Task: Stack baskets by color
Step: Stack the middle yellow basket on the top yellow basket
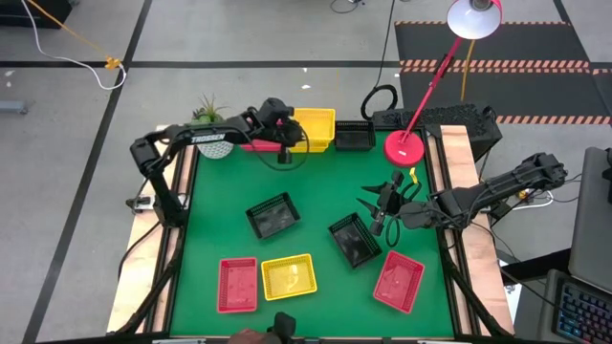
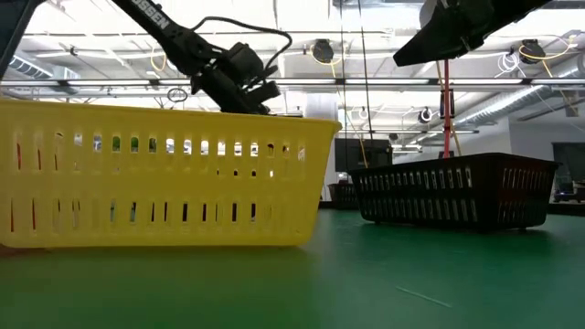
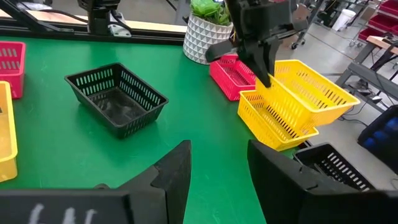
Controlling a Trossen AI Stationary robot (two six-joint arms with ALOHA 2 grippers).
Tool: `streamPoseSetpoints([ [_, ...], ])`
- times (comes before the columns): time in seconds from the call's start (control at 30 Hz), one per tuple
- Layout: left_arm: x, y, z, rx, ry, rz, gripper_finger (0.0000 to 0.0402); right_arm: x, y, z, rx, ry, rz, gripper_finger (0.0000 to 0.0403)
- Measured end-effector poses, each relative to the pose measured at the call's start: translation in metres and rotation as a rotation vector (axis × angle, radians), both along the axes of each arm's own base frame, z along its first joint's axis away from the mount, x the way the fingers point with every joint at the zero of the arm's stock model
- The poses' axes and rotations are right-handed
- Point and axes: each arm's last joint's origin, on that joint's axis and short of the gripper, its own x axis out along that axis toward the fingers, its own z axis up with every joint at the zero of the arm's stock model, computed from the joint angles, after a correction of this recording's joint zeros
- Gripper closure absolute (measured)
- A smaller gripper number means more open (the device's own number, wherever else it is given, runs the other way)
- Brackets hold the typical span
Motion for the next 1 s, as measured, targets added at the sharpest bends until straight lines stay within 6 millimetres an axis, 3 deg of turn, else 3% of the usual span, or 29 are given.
streamPoseSetpoints([
  [0.53,-0.002,0.001,-0.003,-0.046,0.02,0.058,0.0388,0.0,0.0,0.0,-0.006,0.004,0.003,0.0252],
  [0.77,0.004,0.004,-0.024,-0.052,0.069,0.069,0.0384,0.001,0.0,0.001,-0.001,-0.01,0.004,0.0252],
  [1.0,0.003,0.005,-0.024,-0.043,0.079,0.087,0.0395,0.001,0.0,0.002,0.001,-0.022,0.007,0.0252],
])
